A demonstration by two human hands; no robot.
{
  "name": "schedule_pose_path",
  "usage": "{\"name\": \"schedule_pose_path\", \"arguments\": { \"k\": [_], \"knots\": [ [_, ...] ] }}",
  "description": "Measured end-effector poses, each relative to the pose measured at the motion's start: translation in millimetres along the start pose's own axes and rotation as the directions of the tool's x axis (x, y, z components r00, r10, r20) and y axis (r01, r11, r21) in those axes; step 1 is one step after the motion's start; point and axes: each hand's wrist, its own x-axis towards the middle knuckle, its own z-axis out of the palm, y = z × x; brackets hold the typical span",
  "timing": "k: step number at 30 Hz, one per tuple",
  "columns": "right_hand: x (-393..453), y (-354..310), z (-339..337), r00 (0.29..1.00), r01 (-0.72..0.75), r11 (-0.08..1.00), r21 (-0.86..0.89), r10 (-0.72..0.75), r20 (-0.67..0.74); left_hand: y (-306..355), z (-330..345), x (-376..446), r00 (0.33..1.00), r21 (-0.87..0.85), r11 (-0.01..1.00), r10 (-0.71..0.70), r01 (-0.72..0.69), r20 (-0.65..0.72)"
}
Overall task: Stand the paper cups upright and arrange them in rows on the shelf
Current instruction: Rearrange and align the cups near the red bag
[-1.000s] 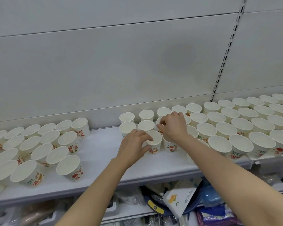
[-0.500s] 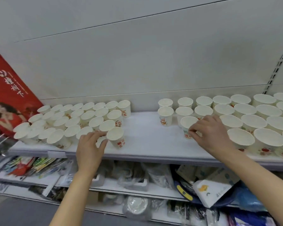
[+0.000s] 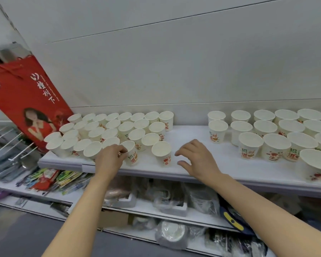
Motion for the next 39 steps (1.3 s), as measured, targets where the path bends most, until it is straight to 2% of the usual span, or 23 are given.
{"name": "schedule_pose_path", "arguments": {
  "k": [4,7,12,15,18,20,23,26,29,34,39],
  "knots": [
    [23,-16,17,0.999,-0.025,0.999,0.023,0.024,0.042,-3,-8,-17,0.994,-0.334,0.940,0.042,-0.074,-0.103],
    [32,-26,28,0.996,-0.058,0.998,-0.007,0.058,0.061,-2,-10,-24,0.994,-0.500,0.860,0.067,-0.100,-0.083],
    [31,-39,30,0.993,-0.107,0.993,-0.043,0.109,0.054,17,-10,-30,0.988,-0.584,0.797,0.128,-0.153,-0.084],
    [12,-37,8,0.988,-0.152,0.987,-0.053,0.151,-0.031,41,-10,-39,0.976,-0.633,0.746,0.200,-0.208,-0.085],
    [-27,-16,-28,0.960,-0.234,0.970,-0.064,0.220,-0.172,79,-3,-46,0.950,-0.648,0.710,0.304,-0.275,-0.069],
    [-61,7,-55,0.917,-0.334,0.940,-0.065,0.308,-0.253,114,8,-47,0.928,-0.636,0.705,0.369,-0.313,-0.048],
    [-105,41,-94,0.841,-0.494,0.865,-0.084,0.451,-0.298,177,26,-49,0.888,-0.590,0.715,0.459,-0.375,-0.009],
    [-130,68,-124,0.806,-0.561,0.818,-0.126,0.505,-0.309,238,37,-52,0.844,-0.548,0.708,0.537,-0.446,0.008],
    [-141,86,-140,0.802,-0.577,0.804,-0.141,0.525,-0.285,276,44,-54,0.819,-0.534,0.692,0.574,-0.485,0.000],
    [-149,100,-146,0.831,-0.537,0.830,-0.147,0.492,-0.261,300,60,-61,0.784,-0.460,0.693,0.620,-0.555,-0.011],
    [-157,108,-143,0.846,-0.504,0.856,-0.114,0.463,-0.264,309,70,-66,0.798,-0.419,0.725,0.603,-0.546,0.002]
  ]
}}
